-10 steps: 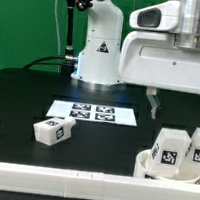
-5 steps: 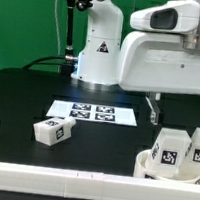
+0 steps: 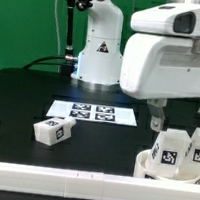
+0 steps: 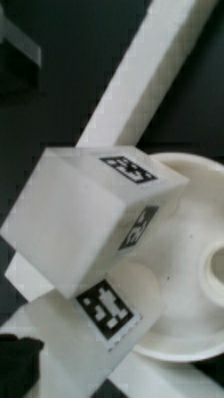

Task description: Assemble stool

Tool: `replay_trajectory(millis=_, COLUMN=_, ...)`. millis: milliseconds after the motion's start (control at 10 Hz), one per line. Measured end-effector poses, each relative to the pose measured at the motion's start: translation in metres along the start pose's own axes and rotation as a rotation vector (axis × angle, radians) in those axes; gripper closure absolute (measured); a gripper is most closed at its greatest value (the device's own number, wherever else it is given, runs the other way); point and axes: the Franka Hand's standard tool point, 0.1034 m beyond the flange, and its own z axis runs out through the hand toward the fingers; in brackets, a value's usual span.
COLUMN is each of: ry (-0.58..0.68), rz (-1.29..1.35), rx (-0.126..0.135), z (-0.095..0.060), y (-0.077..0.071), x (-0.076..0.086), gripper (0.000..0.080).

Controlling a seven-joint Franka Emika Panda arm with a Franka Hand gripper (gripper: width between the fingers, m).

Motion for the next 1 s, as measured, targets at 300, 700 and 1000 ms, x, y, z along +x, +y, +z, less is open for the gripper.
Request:
replay_trajectory(millis=300, ry=-0.02, rz=-0.282, rx=-0.015, z=0.002, y=0.001, x=-0.002, gripper=0.0151)
replay_trajectory(millis=700, ry=-0.069, rz=-0.638, rx=-0.028, z=0.011, y=0.006, x=-0.01, gripper=0.0151)
replay_trajectory(millis=1000, ry=-0.095, rz=-0.763, rx=-0.031, z=0.016, y=0.011, x=-0.016, gripper=0.0151)
